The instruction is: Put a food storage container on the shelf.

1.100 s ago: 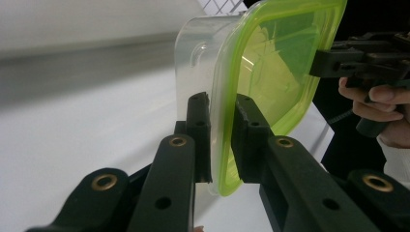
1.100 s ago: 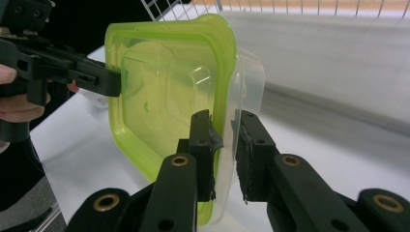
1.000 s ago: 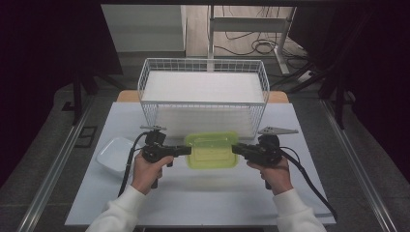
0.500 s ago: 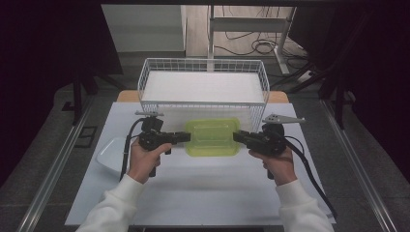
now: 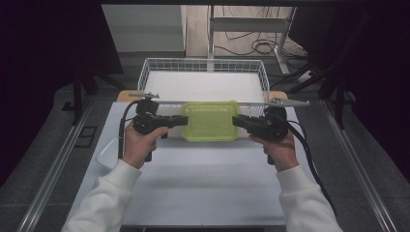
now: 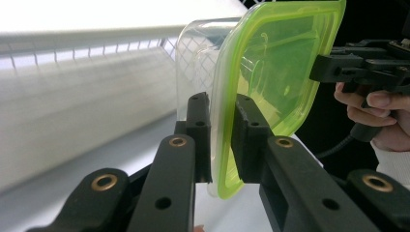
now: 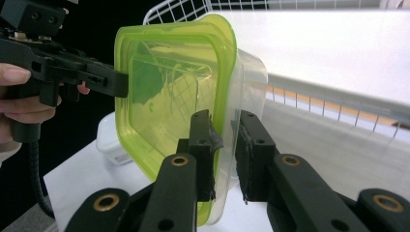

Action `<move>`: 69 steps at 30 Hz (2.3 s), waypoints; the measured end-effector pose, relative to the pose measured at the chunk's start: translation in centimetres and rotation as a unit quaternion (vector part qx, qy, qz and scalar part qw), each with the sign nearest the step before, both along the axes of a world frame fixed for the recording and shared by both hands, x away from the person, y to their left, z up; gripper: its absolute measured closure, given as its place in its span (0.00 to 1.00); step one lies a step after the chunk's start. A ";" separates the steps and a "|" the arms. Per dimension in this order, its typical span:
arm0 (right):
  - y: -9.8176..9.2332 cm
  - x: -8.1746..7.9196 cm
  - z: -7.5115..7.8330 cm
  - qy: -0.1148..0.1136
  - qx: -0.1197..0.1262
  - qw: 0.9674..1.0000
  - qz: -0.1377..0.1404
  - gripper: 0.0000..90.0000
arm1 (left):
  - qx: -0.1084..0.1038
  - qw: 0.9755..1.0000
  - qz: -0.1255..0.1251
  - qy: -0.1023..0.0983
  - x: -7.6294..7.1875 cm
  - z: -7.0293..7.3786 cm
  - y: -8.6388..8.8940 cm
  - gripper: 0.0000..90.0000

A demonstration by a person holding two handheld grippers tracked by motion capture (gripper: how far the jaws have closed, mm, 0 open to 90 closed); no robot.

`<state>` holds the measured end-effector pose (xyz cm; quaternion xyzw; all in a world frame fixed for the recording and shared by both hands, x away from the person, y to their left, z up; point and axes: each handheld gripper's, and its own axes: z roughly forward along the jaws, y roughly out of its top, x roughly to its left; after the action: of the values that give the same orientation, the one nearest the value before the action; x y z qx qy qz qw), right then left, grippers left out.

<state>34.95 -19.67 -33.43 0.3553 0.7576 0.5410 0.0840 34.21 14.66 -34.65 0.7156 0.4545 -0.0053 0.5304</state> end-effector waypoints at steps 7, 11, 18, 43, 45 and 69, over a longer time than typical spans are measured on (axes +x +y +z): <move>0.7 1.4 1.3 -0.010 0.006 1.000 0.003 0.86 | 0.001 1.000 0.007 -0.008 1.2 1.5 0.6 0.88; 0.9 2.4 1.8 -0.011 0.014 1.000 0.001 0.87 | 0.003 1.000 0.011 -0.010 2.3 2.3 0.9 0.88; 1.4 5.0 2.9 -0.007 0.017 1.000 -0.002 0.87 | 0.017 1.000 0.014 -0.015 4.8 3.8 1.2 0.89; 2.9 12.5 3.3 0.063 0.016 0.998 -0.025 0.87 | 0.010 0.999 0.023 0.047 12.3 3.4 2.2 0.89; 3.0 13.0 2.9 0.075 0.014 0.997 -0.029 0.87 | -0.010 0.998 0.023 0.056 12.8 3.0 2.4 0.89; 3.1 17.5 1.0 0.220 0.091 0.966 -0.100 0.78 | -0.100 0.984 0.049 0.138 17.2 0.6 3.2 0.82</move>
<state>52.43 -16.62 -32.41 0.5455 0.6656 0.5054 -0.0641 51.40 17.86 -34.05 0.6282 0.5552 -0.1236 0.5310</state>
